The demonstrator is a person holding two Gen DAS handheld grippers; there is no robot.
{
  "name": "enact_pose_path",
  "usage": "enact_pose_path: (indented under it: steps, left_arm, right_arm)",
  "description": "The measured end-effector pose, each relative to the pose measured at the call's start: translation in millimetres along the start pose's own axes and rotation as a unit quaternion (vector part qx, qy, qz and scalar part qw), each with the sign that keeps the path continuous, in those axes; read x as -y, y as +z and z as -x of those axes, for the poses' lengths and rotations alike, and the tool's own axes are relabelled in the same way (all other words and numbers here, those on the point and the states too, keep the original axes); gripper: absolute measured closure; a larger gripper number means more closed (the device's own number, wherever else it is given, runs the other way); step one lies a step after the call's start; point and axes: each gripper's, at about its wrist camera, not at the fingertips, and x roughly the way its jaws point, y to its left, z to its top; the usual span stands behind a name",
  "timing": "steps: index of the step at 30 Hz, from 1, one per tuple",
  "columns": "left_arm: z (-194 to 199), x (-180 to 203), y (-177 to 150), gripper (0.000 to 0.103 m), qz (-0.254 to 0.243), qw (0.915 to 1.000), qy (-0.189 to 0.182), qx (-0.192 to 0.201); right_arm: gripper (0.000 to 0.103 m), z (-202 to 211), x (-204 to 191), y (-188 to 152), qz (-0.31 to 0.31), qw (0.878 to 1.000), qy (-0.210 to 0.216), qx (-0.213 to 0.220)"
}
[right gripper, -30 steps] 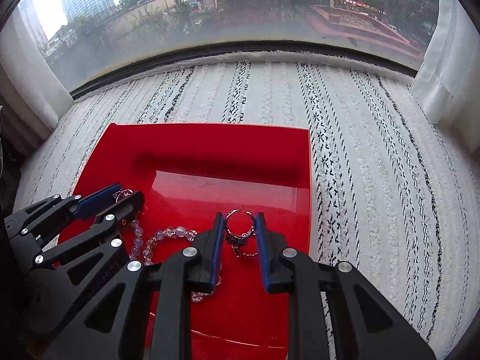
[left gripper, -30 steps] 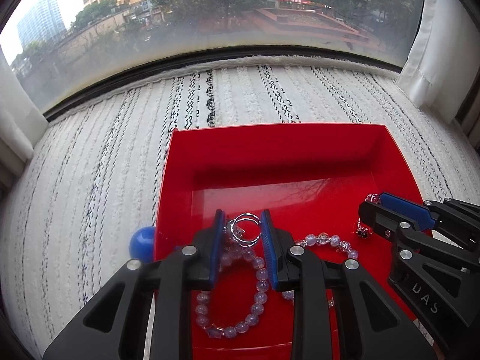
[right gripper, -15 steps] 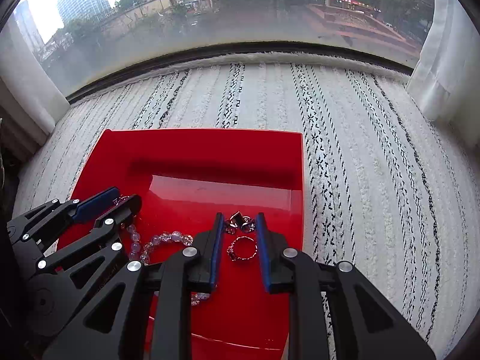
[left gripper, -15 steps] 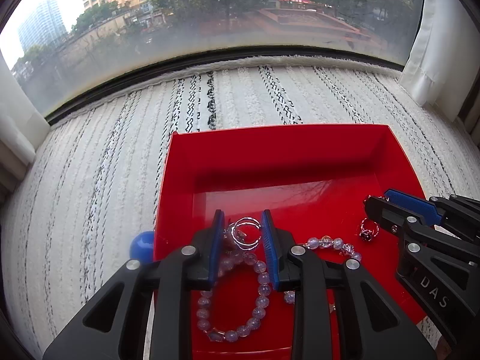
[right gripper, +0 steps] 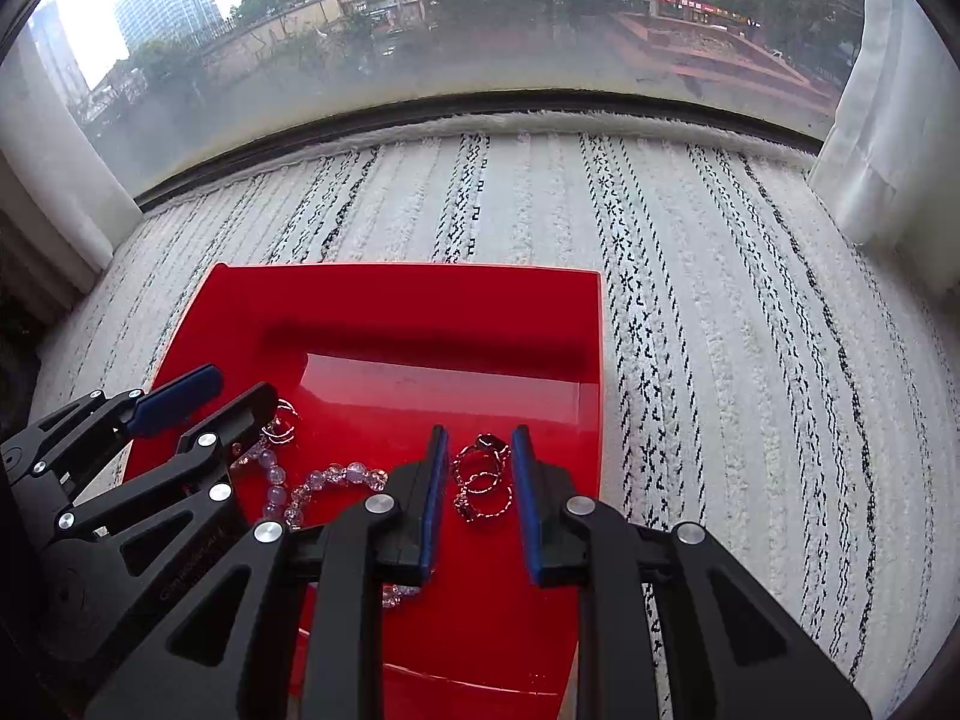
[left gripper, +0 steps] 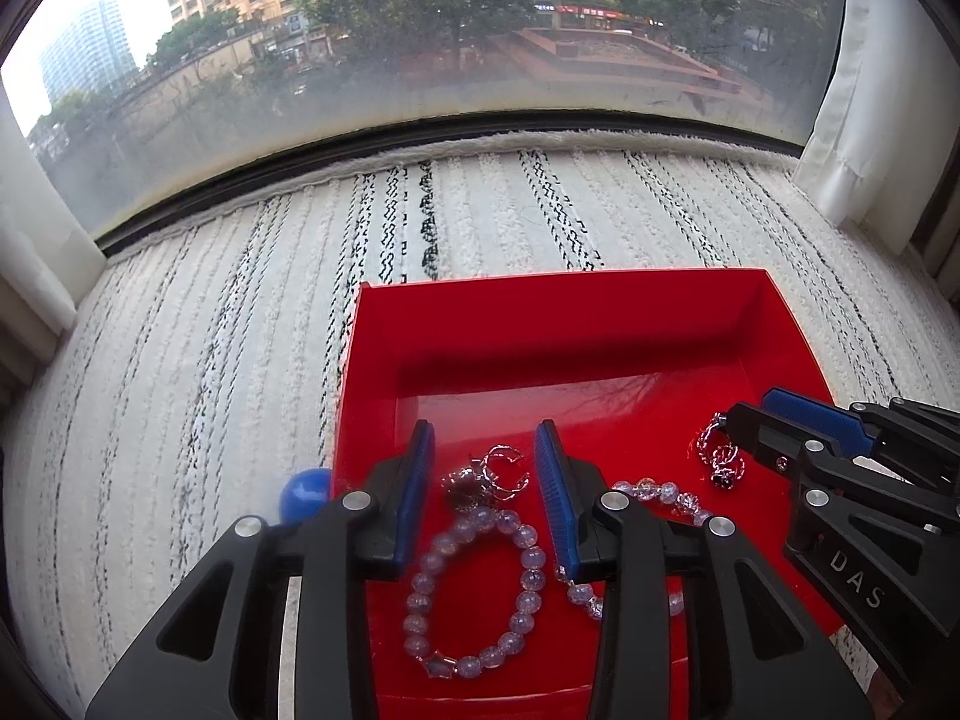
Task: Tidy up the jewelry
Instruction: 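Lower both rings into the tray and open the left and right tools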
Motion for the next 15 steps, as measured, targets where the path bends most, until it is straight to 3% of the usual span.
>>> enact_pose_path:
  steps: [3,5,10,15]
  left_arm:
    - [12,0,0,0.064,0.002,0.9999,-0.002,0.011]
    - [24,0,0,0.053,0.002,0.9997,-0.004,0.024]
    - [58,-4,-5,0.046,0.012,0.9985,-0.005,0.054]
    - [96,-13,-18,0.026,0.032,0.9960,-0.004,0.084]
  right_arm:
    - [0.082,11,-1,0,0.000,1.000,0.002,0.009]
    - [0.080,22,-5,-1,0.007,1.000,-0.002,0.021]
    - [0.055,55,-10,-8,0.011,0.998,-0.026,0.060]
    - [0.040,88,-8,-19,-0.003,0.996,-0.022,0.086]
